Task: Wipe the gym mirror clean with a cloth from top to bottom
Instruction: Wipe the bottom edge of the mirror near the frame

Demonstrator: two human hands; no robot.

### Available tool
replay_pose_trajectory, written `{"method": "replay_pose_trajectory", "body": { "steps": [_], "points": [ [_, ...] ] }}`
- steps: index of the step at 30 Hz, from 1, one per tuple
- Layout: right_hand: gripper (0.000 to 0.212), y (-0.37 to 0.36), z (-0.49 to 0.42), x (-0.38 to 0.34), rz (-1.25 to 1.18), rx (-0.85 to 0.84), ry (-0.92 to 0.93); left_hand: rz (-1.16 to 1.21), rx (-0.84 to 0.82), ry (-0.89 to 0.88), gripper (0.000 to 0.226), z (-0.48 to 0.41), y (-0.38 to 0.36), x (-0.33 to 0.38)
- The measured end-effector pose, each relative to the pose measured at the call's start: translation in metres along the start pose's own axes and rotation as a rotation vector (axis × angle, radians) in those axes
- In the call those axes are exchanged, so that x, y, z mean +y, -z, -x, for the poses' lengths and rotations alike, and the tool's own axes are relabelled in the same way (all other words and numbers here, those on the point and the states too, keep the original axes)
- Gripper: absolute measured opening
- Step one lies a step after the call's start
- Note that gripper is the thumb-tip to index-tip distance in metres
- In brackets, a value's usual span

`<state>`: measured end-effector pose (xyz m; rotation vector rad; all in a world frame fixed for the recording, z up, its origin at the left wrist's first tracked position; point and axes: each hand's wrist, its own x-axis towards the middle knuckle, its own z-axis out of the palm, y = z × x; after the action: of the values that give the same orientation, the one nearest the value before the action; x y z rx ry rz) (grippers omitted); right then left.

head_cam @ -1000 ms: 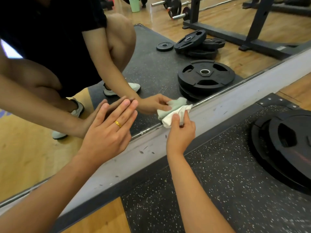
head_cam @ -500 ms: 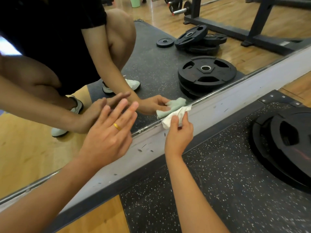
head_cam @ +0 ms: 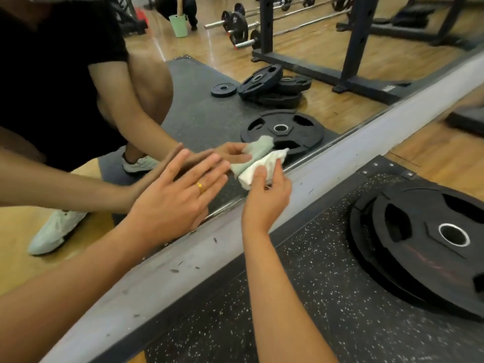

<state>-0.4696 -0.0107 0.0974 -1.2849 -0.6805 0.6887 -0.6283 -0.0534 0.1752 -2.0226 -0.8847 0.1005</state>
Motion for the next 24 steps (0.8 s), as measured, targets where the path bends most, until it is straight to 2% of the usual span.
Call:
{"method": "replay_pose_trajectory", "body": {
  "steps": [3, 7, 11, 14, 19, 24],
  "points": [
    [0.044, -0.003, 0.011, 0.007, 0.004, -0.059, 0.035, 0.019, -0.024, 0.085, 0.064, 0.003, -0.001, 0.008],
    [0.041, 0.008, 0.007, 0.027, 0.110, -0.131, 0.027, -0.011, -0.002, 0.047, 0.065, 0.000, -0.001, 0.002],
    [0.045, 0.026, -0.001, 0.040, 0.149, -0.094, -0.081, 0.023, 0.005, 0.080, 0.060, -0.001, 0.000, 0.006],
    [0.047, 0.027, -0.010, 0.027, 0.069, -0.064, -0.041, 0.068, 0.060, 0.093, 0.055, -0.002, -0.001, 0.007],
    [0.040, 0.011, -0.012, 0.016, 0.022, -0.123, 0.026, 0.068, 0.064, 0.082, 0.054, -0.001, -0.003, 0.005],
    [0.039, 0.016, -0.006, 0.036, 0.048, -0.060, -0.056, 0.071, 0.082, 0.092, 0.052, -0.003, -0.002, 0.006]
  ]
}}
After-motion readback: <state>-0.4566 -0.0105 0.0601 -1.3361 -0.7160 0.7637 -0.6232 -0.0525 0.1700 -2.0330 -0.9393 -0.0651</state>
